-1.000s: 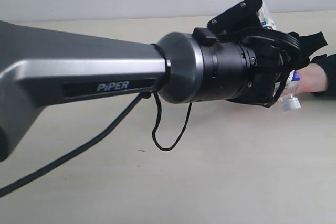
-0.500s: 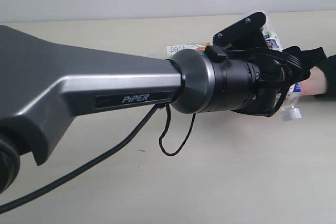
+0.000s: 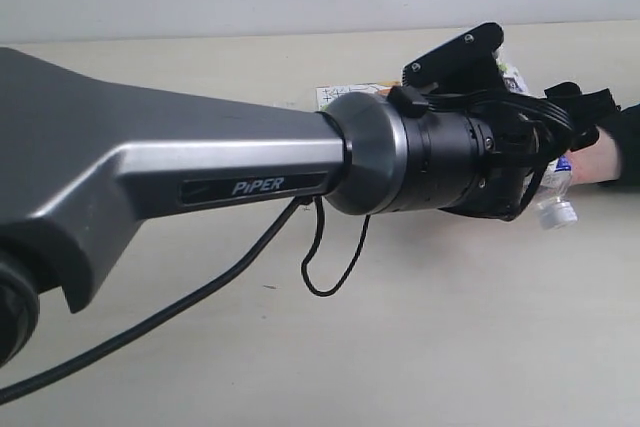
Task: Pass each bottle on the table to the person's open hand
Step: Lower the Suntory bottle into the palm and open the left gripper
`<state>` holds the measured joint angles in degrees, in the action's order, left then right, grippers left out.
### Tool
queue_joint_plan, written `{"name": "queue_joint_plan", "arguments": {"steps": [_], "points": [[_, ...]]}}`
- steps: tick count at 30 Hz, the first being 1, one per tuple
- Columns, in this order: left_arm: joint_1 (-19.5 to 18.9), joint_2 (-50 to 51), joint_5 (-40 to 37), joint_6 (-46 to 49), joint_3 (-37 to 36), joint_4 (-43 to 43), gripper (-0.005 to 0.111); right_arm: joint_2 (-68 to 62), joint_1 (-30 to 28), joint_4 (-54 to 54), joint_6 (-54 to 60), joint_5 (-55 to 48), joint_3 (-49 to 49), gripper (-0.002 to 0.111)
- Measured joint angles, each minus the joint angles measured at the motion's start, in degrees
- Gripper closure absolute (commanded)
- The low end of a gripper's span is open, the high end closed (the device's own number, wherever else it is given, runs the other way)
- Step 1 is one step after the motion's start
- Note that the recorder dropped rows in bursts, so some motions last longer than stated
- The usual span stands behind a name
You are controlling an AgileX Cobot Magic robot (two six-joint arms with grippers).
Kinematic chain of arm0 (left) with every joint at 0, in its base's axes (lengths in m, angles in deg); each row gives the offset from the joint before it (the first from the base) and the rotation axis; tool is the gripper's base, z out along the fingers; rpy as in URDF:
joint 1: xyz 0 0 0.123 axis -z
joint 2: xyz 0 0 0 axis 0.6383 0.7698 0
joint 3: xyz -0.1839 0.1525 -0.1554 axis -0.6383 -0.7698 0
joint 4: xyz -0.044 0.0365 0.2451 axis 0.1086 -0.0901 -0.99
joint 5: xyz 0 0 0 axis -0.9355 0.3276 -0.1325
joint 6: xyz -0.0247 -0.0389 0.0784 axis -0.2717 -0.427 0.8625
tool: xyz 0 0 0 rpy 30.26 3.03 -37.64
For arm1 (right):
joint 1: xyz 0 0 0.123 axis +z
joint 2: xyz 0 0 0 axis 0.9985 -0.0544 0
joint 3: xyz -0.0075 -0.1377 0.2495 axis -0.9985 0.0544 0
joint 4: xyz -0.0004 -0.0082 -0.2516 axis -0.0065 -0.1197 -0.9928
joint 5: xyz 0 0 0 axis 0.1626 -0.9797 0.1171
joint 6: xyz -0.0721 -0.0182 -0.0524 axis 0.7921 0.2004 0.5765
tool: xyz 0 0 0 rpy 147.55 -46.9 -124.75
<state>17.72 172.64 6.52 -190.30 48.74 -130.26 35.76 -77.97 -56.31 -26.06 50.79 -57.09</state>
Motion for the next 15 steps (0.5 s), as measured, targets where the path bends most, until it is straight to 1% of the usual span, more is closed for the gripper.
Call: {"name": "queue_joint_plan", "arguments": {"steps": [10,15], "points": [[-0.07,-0.12,-0.89,1.26,0.0,-0.1,0.021,0.0,0.0,0.0,0.0,0.0,0.0,0.108],[-0.07,-2.32,-0.89,4.24,0.0,0.82,0.021,0.0,0.0,0.0,0.0,0.0,0.0,0.108]]}}
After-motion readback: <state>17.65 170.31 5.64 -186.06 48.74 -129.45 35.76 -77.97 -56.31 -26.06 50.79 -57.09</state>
